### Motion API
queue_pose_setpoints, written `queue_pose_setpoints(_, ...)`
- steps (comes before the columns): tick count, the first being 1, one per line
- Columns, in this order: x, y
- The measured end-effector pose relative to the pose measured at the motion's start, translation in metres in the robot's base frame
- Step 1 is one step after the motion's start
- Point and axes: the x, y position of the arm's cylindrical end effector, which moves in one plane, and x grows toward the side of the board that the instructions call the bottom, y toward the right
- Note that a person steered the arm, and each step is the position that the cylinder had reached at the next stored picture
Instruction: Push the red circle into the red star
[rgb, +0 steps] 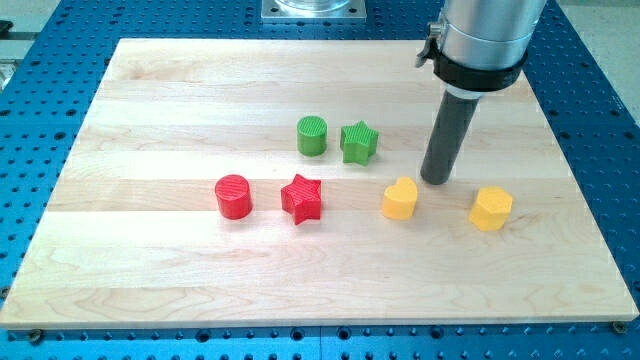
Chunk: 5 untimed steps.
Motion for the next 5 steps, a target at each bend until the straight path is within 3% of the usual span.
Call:
queue_pose_setpoints(1,-0.016,-0.006)
queue_pose_setpoints(5,0.005,-0.122)
